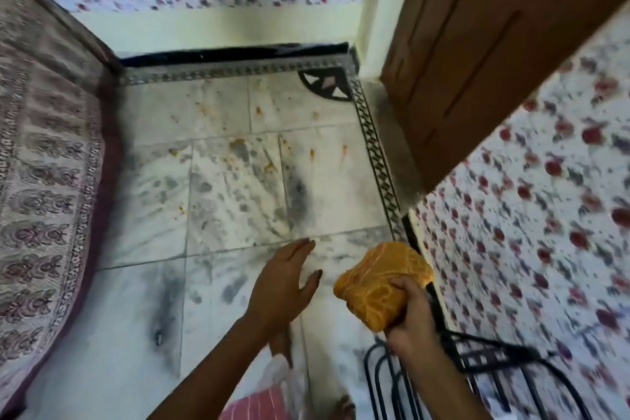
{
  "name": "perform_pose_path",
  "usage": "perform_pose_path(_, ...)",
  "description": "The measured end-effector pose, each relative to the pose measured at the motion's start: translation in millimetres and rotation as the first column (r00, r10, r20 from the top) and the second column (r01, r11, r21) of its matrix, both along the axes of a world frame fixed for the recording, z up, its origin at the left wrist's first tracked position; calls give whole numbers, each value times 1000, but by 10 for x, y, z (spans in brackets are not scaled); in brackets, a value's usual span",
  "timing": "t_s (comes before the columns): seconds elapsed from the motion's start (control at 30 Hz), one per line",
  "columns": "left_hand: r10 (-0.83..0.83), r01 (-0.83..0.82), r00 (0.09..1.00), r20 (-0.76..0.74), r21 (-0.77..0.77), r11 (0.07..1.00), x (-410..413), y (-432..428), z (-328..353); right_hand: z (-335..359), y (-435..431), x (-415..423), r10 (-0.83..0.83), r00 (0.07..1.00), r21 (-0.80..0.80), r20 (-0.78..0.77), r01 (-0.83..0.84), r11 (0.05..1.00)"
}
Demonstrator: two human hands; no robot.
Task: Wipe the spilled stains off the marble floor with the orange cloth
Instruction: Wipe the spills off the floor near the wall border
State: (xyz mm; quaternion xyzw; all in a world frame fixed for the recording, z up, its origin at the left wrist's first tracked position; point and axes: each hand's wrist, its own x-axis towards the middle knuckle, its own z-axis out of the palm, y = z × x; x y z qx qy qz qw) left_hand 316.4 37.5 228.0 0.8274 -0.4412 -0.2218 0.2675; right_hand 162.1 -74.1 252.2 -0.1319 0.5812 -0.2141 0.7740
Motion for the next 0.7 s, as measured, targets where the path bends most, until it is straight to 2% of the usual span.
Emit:
perform_pose_path(0.1, 54, -53, 998, 21, -21, 998, 487, -88, 133, 161, -159, 513, 56, 998, -46, 2, -56, 997)
perform_pose_path(0.33, 54, -50, 995, 84, -54, 997, 1378, -505, 170, 362, -597, 1380, 151, 986, -155, -68, -160, 975)
perform_pose_path(0.57, 99, -95, 994, 55, -63, 993, 1844, -1057, -133, -27, -1416, 1931, 198, 935, -195, -294, -262, 945)
perform_pose_path(0.7, 180, -178, 984, 19, -63, 982, 2039, -1356, -362, -313, -1954, 2279, 237, 862, -304, -449, -396, 866)
